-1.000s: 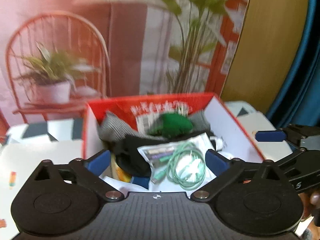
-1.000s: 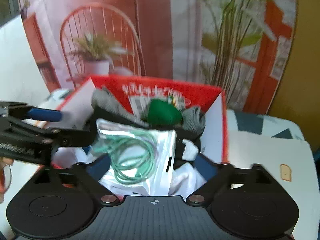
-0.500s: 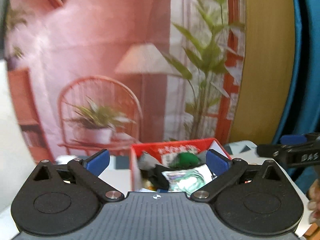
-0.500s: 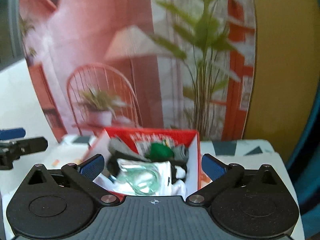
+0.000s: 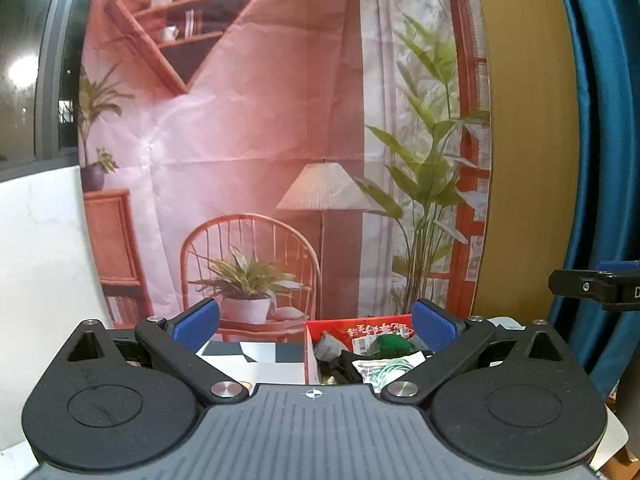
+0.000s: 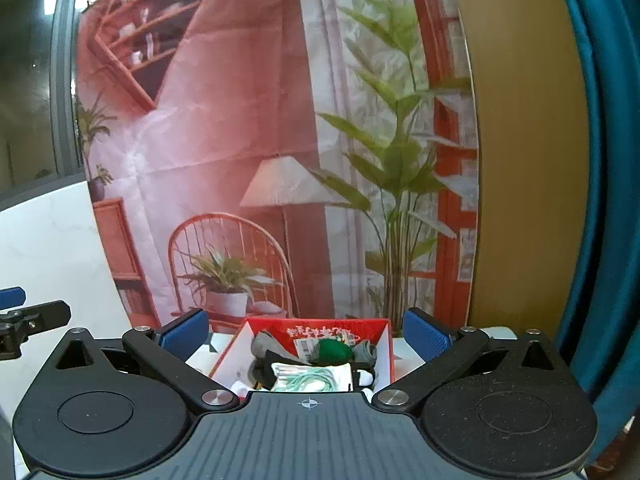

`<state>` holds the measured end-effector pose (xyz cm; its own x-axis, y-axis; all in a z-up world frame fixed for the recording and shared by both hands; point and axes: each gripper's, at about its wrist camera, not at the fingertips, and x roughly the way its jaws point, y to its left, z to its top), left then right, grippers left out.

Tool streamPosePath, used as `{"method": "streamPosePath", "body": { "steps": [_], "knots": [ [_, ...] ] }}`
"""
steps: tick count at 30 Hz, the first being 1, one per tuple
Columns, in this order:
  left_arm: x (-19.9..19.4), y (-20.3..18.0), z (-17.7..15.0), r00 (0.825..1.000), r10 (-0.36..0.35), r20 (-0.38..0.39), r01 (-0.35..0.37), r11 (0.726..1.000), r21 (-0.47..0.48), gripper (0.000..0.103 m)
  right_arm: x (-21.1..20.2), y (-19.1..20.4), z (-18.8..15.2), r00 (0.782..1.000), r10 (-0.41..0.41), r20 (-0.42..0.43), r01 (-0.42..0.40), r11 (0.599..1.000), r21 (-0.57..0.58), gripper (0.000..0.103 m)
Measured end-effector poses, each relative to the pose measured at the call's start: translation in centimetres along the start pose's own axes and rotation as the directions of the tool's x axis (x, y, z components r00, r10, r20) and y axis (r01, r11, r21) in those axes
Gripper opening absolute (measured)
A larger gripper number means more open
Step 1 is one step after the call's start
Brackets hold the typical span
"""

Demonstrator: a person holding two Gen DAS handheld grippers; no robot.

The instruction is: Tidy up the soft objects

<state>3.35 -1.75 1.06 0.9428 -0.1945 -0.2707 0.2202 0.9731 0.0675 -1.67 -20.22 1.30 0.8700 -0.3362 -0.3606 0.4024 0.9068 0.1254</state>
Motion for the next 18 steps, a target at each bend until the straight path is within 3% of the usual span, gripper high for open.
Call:
{"method": "streamPosePath", "body": {
  "steps": [6, 18],
  "knots": [
    [-1.5, -0.3, 0.1, 1.000, 0.016, 0.013, -0.016, 1.000, 0.004, 0.103, -2.4, 1.2, -0.2, 0.999, -0.028, 0.015, 0.028, 0.999, -0.035, 0.103],
    [-1.0, -0.1, -0.4, 1.000, 0.026, -0.002, -0.026, 1.000, -0.007, 0.103, -2.7, 1.2, -0.3, 0.999, -0.036, 0.005, 0.036, 0.999, -0.038, 0.103]
  ]
}}
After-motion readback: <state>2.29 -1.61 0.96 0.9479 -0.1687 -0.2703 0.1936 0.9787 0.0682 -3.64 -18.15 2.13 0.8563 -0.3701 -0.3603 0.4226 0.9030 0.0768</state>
